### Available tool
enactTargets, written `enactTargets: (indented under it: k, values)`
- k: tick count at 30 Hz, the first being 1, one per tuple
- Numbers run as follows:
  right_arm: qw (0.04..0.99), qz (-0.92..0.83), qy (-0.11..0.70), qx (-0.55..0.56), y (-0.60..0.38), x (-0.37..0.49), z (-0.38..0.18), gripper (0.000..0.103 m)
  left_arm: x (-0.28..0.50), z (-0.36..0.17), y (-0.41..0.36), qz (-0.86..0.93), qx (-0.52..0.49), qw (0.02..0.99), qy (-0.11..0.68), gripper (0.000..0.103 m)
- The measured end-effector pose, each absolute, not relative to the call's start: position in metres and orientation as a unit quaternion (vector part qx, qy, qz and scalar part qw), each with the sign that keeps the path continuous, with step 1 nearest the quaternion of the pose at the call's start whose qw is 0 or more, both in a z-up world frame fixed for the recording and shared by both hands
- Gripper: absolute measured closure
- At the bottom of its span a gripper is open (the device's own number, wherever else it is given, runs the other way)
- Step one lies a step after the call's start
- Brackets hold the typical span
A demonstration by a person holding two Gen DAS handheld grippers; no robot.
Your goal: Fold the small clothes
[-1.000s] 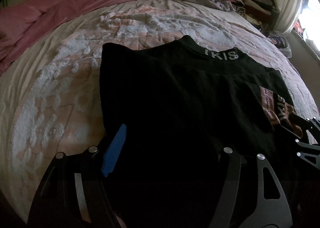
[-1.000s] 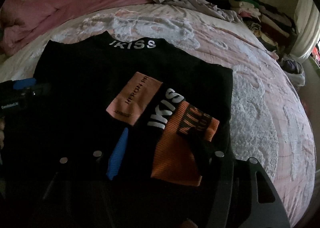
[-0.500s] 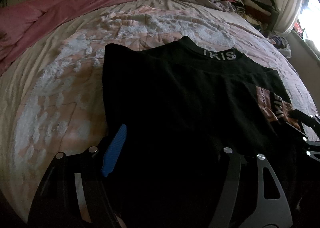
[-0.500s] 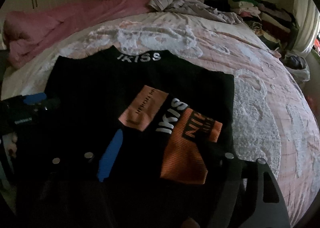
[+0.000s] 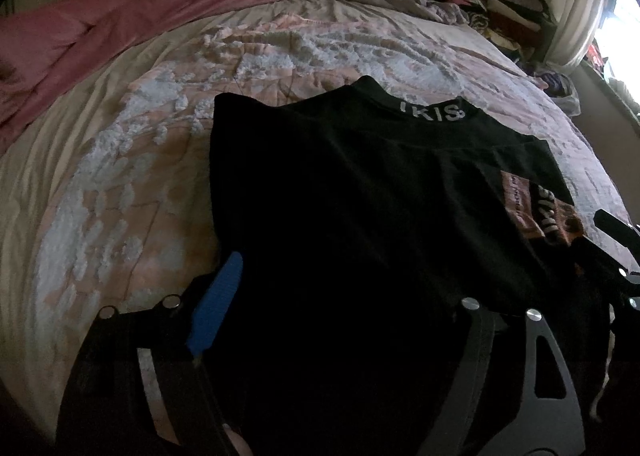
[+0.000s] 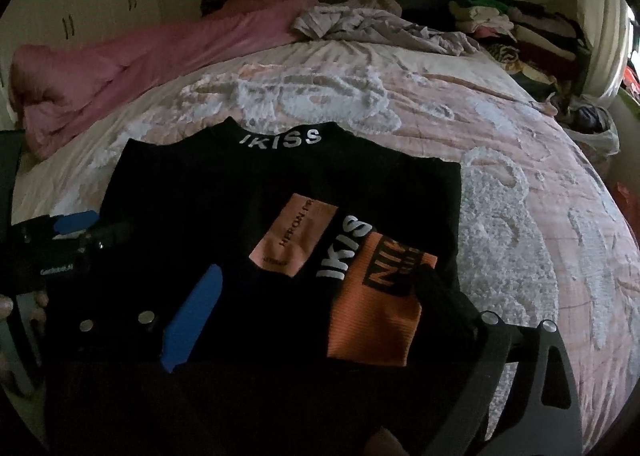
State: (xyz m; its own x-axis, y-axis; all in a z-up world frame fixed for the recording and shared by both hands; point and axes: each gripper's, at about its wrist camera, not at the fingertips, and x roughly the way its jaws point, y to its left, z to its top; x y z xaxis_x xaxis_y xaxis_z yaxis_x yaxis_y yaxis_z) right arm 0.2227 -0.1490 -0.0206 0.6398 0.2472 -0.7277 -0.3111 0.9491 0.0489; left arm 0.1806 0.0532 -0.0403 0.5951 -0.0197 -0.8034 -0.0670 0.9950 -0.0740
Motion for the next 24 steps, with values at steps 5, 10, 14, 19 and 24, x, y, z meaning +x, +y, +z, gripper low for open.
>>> enactTargets:
  k: [5, 10, 14, 19, 24]
  values:
    - [0.906, 0.155, 0.391, -0.032, -0.15, 0.219, -0.015, 0.005, 0.173, -0.032, 0.052, 0.014, -0.045, 0.893, 0.447, 0.026]
    - [0.91, 0.159, 0.381, -0.024, -0.152, 0.213, -0.006, 0.005, 0.166, -0.022, 0.053, 0.012, -0.047, 0.898, 0.438, 0.015]
    - [0.914, 0.161, 0.371, -0.018, -0.153, 0.208, 0.002, 0.005, 0.16, -0.014, 0.054, 0.014, -0.046, 0.901, 0.431, 0.014]
    - [0.917, 0.162, 0.365, -0.013, -0.153, 0.203, 0.009, 0.005, 0.154, -0.005, 0.056, 0.017, -0.044, 0.904, 0.424, 0.01]
    - [0.919, 0.161, 0.359, -0.011, -0.153, 0.197, 0.015, 0.005, 0.148, 0.003, 0.058, 0.019, -0.042, 0.907, 0.418, 0.01]
